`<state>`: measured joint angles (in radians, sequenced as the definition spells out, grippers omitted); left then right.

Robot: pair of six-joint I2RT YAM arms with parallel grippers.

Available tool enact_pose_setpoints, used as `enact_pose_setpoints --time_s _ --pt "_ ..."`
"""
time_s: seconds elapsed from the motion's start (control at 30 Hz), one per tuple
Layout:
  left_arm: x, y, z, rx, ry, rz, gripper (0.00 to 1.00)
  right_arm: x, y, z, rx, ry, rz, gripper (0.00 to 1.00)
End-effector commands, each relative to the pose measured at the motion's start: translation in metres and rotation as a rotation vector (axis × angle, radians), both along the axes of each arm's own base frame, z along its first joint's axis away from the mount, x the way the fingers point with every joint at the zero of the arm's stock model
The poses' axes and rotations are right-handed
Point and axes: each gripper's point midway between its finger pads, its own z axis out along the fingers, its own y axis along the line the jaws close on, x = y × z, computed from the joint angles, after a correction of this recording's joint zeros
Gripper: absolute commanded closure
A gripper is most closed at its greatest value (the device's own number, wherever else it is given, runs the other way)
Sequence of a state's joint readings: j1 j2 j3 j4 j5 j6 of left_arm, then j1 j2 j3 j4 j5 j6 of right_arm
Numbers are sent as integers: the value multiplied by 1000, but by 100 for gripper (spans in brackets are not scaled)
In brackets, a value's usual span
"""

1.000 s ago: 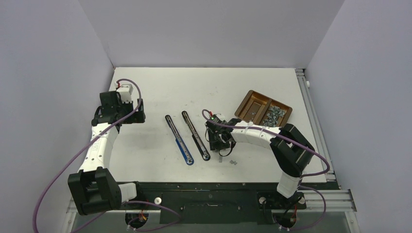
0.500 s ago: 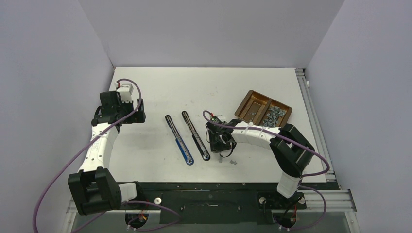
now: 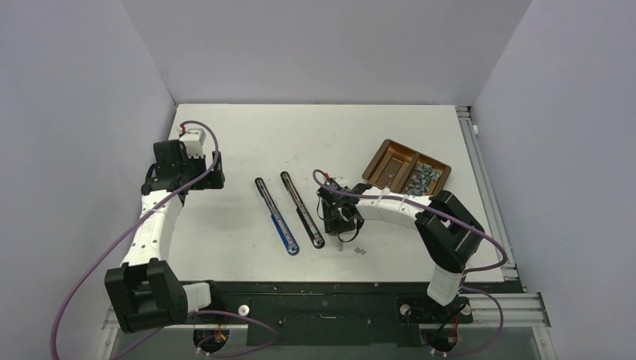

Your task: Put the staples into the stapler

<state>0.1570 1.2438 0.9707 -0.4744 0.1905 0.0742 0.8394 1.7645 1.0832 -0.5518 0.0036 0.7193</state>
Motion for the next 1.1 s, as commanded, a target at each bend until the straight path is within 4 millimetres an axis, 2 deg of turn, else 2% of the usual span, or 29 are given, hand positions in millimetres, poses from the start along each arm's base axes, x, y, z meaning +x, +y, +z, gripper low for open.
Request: enact_pose_setpoints --time_s 0.0,0.4,0.63,0.83,1.07 --pt "6 1 16 8 -68 -10 4 10 8 -5 -3 -20 1 64" --pt "6 2 15 16 -71 -12 4 6 2 -13 -41 -11 16 72" --pt "6 1 17 15 -76 -17 4 7 -6 -16 -113 -12 65 72" --pt "4 0 18 13 -78 -20 4 5 -7 -14 -137 -1 98 68" --pt "4 0 18 11 -78 -22 4 4 -12 -17 -163 3 111 71"
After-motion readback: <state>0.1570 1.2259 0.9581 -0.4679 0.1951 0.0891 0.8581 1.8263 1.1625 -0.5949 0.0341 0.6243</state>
